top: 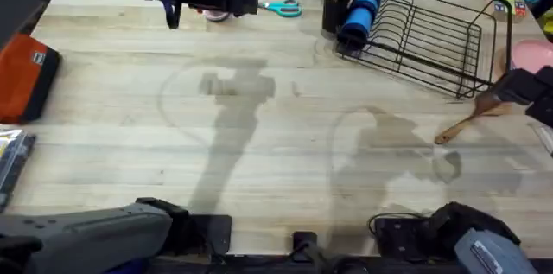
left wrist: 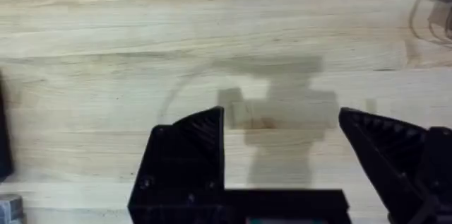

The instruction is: Pick up the spoon on the table one by one and put them onto the rack

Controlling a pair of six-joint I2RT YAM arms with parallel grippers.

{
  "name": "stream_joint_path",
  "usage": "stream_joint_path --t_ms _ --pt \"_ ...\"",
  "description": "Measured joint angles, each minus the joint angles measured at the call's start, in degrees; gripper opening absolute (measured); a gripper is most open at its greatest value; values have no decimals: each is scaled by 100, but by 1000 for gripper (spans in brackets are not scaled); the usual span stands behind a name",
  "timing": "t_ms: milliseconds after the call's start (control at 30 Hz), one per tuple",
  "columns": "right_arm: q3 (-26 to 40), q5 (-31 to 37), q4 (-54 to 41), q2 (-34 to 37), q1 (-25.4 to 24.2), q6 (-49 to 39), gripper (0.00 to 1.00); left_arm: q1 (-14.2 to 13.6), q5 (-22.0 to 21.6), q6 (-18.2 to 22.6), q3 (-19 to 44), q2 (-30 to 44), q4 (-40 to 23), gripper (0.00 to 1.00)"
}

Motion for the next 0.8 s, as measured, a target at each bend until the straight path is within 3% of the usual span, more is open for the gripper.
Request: stream_joint_path --t_ms 467,800 --pt "-1260 3 1219 1 -4 295 993 0 1 0 0 -1 0 993" --pt "-1438 22 1645 701 -9 300 993 0 1 0 0 -1 -1 993"
